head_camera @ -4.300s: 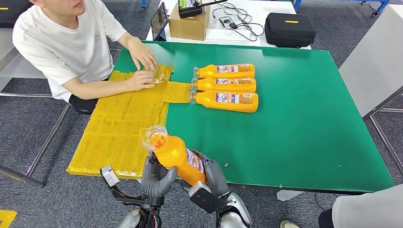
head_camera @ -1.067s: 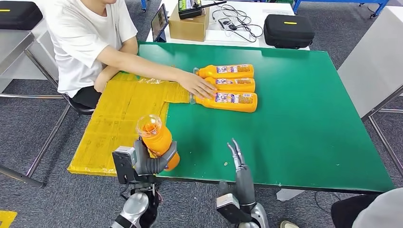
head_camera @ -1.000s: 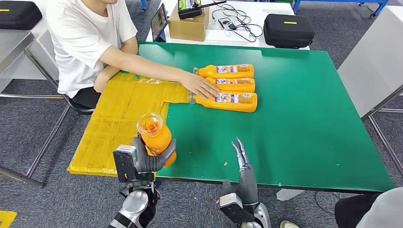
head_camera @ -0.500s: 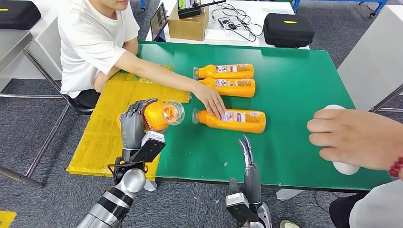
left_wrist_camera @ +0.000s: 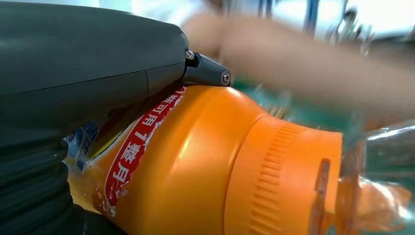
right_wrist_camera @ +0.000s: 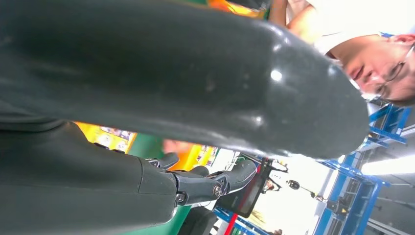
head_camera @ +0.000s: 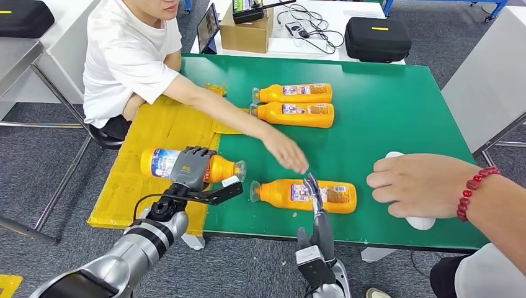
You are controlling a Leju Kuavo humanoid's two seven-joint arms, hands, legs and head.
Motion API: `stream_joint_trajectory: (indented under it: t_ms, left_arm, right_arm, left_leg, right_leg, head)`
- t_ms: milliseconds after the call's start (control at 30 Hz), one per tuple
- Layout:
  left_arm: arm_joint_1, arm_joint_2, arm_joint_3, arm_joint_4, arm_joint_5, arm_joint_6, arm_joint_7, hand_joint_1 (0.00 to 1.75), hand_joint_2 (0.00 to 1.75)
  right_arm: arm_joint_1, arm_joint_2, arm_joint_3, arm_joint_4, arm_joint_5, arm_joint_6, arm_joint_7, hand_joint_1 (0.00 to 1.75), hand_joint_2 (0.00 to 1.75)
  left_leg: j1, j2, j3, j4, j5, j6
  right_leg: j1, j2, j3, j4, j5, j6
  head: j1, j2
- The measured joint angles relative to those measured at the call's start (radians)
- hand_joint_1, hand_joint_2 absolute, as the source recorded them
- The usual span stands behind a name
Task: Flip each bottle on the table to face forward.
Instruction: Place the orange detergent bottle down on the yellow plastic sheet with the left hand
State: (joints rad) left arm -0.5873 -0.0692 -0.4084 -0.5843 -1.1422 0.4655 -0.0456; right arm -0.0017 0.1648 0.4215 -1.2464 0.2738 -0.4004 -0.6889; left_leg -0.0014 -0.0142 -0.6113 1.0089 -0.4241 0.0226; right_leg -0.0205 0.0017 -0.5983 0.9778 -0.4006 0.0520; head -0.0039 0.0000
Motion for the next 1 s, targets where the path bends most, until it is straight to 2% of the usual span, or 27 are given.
stream_joint_trajectory:
  t_ms: [233,267,300,367,400,433,533,667,833,1000]
  left_arm:
    - [-0.044,0.001,0.024,0.117,0.022,-0.053,0.027,1.74,1.75]
    - [-0.051,0.001,0.028,0.128,0.025,-0.062,0.035,1.67,1.75]
    - [-0.058,0.001,0.032,0.138,0.027,-0.072,0.044,1.39,1.75]
    - [-0.071,0.002,0.040,0.156,0.030,-0.092,0.062,0.54,1.75]
    - [-0.077,0.002,0.045,0.164,0.032,-0.102,0.069,0.17,1.75]
    - [-0.082,0.002,0.049,0.171,0.035,-0.116,0.076,0.02,1.75]
    - [-0.099,0.001,0.068,0.186,0.071,-0.183,0.081,0.00,1.75]
    - [-0.131,-0.008,0.124,0.196,0.165,-0.329,0.061,0.00,0.00]
    - [-0.144,-0.023,0.177,0.199,0.252,-0.422,-0.007,0.00,0.00]
    - [-0.150,-0.048,0.285,0.198,0.491,-0.592,-0.170,0.00,0.00]
  right_arm:
    - [-0.004,0.000,-0.005,0.006,0.006,0.013,0.000,0.00,0.00]
    - [-0.005,0.001,-0.005,0.008,0.007,0.014,0.000,0.00,0.00]
    - [-0.005,0.001,-0.006,0.009,0.007,0.015,0.000,0.00,0.00]
    - [-0.006,0.004,-0.007,0.011,0.007,0.017,0.001,0.00,0.00]
    - [-0.006,0.005,-0.008,0.013,0.007,0.019,0.001,0.00,0.00]
    - [-0.006,0.006,-0.008,0.015,0.006,0.021,0.001,0.00,0.00]
    - [-0.006,0.008,-0.009,0.022,0.001,0.023,0.001,0.00,0.00]
    - [-0.006,0.013,-0.015,0.031,-0.004,0.016,0.000,0.00,0.00]
    - [-0.013,0.016,-0.020,0.042,-0.011,0.012,0.000,0.00,0.00]
    - [-0.026,0.017,-0.020,0.057,-0.040,0.003,0.000,0.00,0.00]
  left_leg:
    - [0.000,-0.001,-0.001,0.000,0.000,0.000]
    - [0.000,-0.001,-0.001,0.000,0.000,0.000]
    - [0.000,-0.001,-0.001,0.000,0.000,0.000]
    - [0.000,-0.001,0.000,0.000,0.000,0.000]
    - [0.000,-0.001,0.000,0.000,0.000,0.000]
    - [0.000,-0.001,0.001,0.000,0.000,0.000]
    - [0.000,0.000,0.003,0.000,0.000,0.000]
    - [0.000,0.000,0.006,0.000,0.000,0.000]
    - [0.000,-0.002,0.006,0.000,0.000,-0.001]
    - [-0.001,-0.005,0.008,0.000,0.001,0.000]
  right_leg:
    - [0.000,0.000,0.000,0.000,0.000,0.000]
    - [0.000,0.000,0.000,0.000,0.000,0.000]
    - [0.000,0.000,0.000,0.000,0.000,0.000]
    - [0.000,0.000,0.001,0.000,0.000,0.000]
    - [0.000,0.000,0.001,0.000,0.000,0.000]
    - [0.000,0.000,0.001,0.000,0.000,0.000]
    - [0.000,0.000,0.002,0.000,0.000,0.000]
    - [0.000,0.000,0.005,0.000,0.000,0.000]
    - [0.000,-0.001,0.007,0.000,0.000,0.000]
    - [-0.001,-0.003,0.009,0.000,-0.001,0.000]
  head:
    - [0.000,0.000]
    - [0.000,0.000]
    - [0.000,0.000]
    - [0.000,0.000]
    - [0.000,0.000]
    - [0.000,0.000]
    - [0.000,0.000]
    - [0.000,0.000]
    - [0.000,0.000]
    - [0.000,0.000]
